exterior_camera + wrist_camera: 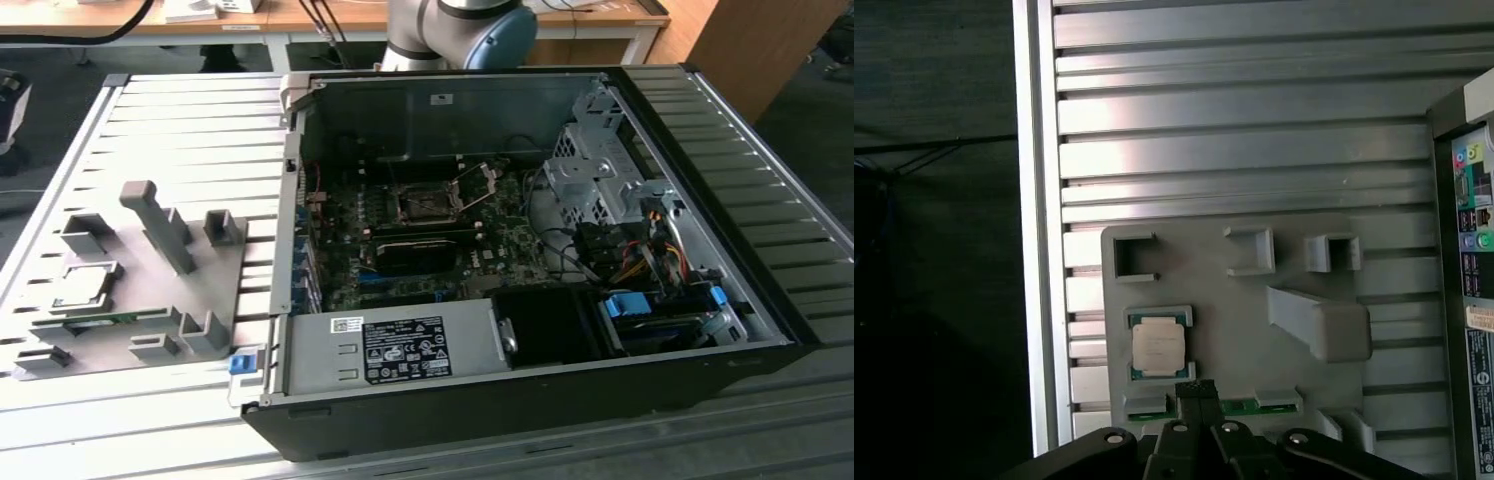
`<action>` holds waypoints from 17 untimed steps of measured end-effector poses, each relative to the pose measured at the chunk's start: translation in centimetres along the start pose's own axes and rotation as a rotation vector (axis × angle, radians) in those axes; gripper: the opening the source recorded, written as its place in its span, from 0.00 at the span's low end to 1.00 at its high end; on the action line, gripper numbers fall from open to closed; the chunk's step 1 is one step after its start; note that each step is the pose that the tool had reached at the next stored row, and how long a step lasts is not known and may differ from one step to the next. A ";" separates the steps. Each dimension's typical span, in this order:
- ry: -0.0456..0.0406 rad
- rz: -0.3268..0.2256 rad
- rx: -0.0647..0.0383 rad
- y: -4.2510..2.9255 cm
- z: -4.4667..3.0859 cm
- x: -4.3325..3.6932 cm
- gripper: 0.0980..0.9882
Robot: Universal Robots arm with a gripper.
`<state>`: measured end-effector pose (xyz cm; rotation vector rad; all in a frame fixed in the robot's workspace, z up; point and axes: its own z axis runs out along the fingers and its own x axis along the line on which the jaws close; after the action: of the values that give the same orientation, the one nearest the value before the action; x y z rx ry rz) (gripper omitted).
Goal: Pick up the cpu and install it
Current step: 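Reach for the cpu, then pick up the cpu and move it towards the insertion slot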
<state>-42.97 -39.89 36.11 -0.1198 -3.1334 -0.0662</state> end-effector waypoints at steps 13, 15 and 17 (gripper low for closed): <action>0.0094 0.000 0.001 -0.20 0.45 2.28 0.01; 0.0096 0.000 0.001 -0.22 0.52 2.48 0.01; 0.0095 0.000 0.001 -0.23 0.61 2.52 0.01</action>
<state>-45.50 -39.91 35.50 -0.1196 -3.1239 -0.0655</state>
